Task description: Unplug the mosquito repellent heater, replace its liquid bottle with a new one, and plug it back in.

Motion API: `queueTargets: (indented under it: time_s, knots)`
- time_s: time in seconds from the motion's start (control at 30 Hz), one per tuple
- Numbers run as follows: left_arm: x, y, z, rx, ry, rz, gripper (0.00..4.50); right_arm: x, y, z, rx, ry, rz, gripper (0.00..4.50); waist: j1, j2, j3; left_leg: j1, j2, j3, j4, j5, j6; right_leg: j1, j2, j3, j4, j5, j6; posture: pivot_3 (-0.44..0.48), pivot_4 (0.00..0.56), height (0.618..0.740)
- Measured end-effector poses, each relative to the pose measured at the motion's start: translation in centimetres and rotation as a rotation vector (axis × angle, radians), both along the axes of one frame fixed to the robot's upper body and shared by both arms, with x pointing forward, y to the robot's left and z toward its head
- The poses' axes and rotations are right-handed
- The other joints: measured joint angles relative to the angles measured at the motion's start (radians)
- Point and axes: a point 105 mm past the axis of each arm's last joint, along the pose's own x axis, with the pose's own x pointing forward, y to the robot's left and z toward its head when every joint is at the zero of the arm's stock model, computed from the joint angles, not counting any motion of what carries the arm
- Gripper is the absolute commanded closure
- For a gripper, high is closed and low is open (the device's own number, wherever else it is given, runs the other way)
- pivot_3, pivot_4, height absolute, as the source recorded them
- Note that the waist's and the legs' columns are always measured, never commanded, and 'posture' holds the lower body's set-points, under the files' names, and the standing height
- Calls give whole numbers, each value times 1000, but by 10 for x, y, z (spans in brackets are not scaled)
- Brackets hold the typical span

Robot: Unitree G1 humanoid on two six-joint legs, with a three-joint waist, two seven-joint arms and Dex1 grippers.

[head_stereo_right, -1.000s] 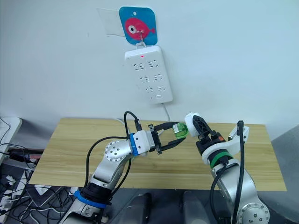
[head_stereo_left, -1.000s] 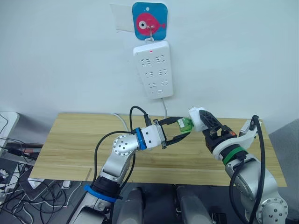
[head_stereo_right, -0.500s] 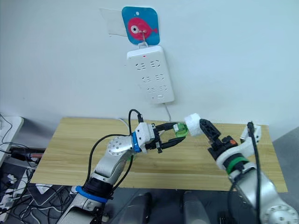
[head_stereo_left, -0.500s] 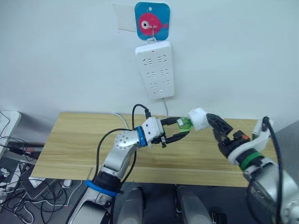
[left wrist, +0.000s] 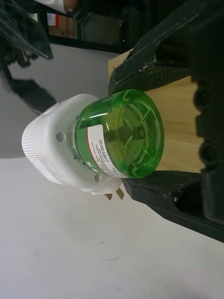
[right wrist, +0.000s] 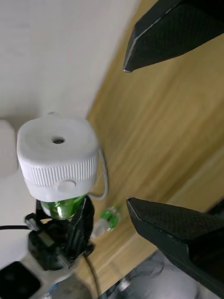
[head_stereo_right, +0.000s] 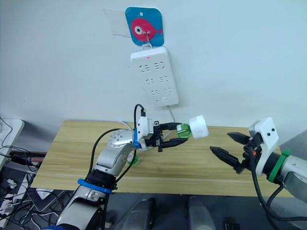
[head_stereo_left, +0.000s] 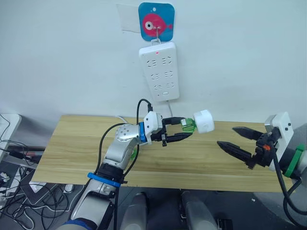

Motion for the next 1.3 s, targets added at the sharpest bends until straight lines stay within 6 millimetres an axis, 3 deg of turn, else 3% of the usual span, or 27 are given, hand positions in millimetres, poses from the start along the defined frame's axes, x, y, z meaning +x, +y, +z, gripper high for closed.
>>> queueTargets:
  time_s: [0.13,0.37,0.43,0.53,0.67,0.77,0.93,1.3]
  knots:
    - [-4,2,0,5,-4,-41,2286,5,-11,-3,-193,-146,81,21,1,0,0,0,0,0,0,0,0,0,-1,0,0,0,1,72,261,740]
    - [-11,4,2,6,-17,-113,2286,12,-9,3,-397,-395,260,21,1,-2,1,0,1,0,3,0,0,1,-1,1,1,1,1,75,260,740]
    - [-12,4,5,3,-68,-125,2286,12,-9,-1,-299,-302,247,21,4,-2,1,0,2,0,4,0,0,1,-2,1,2,1,1,81,260,740]
    - [-10,5,10,9,-163,-134,2286,9,-12,-3,35,31,168,21,8,-2,1,0,1,1,6,0,0,2,-4,1,2,5,-3,81,260,740]
    - [-9,11,9,26,-315,-154,2286,-2,-1,21,440,469,153,21,10,-3,2,-1,1,2,10,0,1,4,-4,2,2,6,-2,82,259,740]
    - [-11,10,9,29,-432,-174,2286,-1,0,37,604,590,217,21,19,-8,5,-1,1,1,13,-1,1,5,-3,1,1,7,-1,86,262,740]
    - [-11,5,13,18,-515,-183,2286,2,11,12,624,746,206,21,28,-9,5,-3,1,0,13,-1,2,4,-4,1,1,8,0,97,262,740]
    - [-12,2,14,41,-555,-194,2286,12,20,13,648,758,235,21,38,-9,5,-2,1,0,13,-1,2,3,-3,0,1,8,0,119,260,740]
